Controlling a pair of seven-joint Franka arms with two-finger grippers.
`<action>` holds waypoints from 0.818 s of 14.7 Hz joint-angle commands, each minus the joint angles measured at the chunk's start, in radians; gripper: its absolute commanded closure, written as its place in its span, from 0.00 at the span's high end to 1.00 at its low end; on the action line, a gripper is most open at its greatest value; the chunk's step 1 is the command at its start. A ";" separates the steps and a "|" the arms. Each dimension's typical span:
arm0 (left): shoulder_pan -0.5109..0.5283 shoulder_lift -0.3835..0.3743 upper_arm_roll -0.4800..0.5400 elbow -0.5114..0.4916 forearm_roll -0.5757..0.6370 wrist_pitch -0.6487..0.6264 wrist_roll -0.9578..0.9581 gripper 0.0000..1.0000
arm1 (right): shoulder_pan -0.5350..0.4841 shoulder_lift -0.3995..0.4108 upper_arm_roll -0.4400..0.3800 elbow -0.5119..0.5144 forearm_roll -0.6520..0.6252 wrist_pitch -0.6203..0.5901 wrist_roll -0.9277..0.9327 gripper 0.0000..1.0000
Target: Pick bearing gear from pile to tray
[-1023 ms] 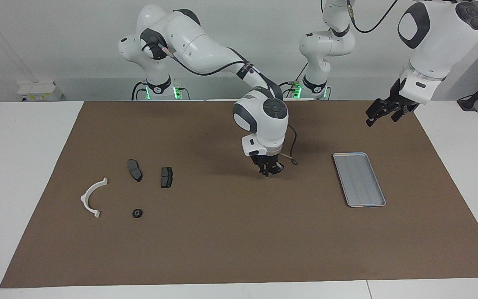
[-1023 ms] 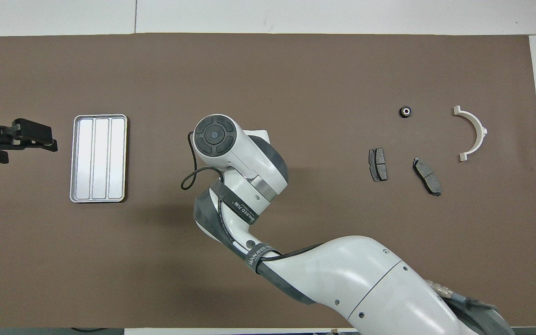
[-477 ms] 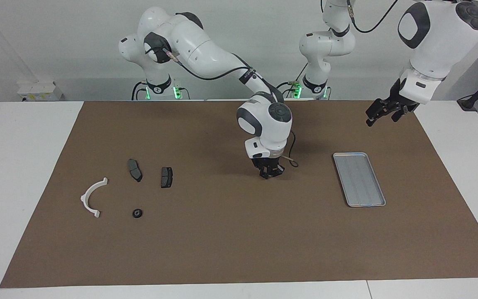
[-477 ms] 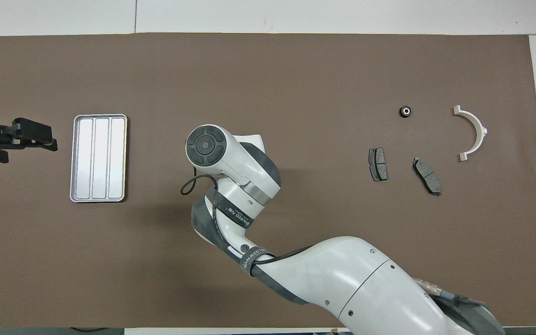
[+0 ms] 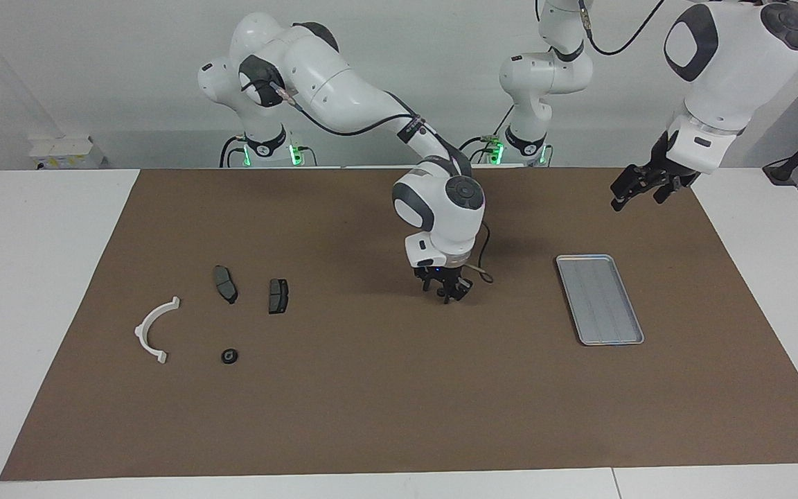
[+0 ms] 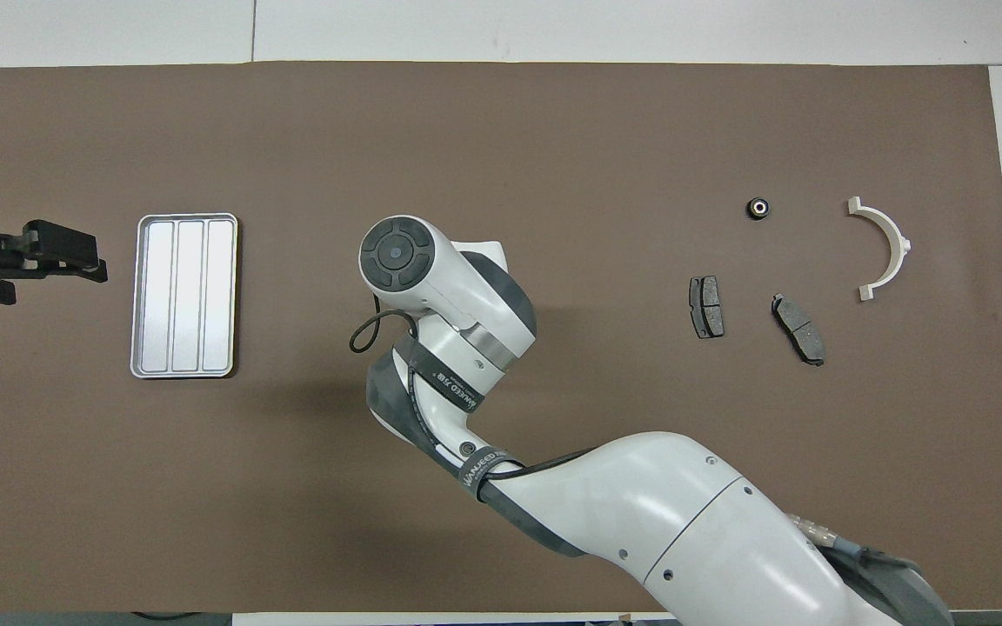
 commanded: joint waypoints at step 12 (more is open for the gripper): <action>-0.092 0.015 -0.006 -0.023 0.006 0.035 -0.140 1.00 | -0.492 -0.273 0.012 0.080 0.104 -0.358 -1.165 1.00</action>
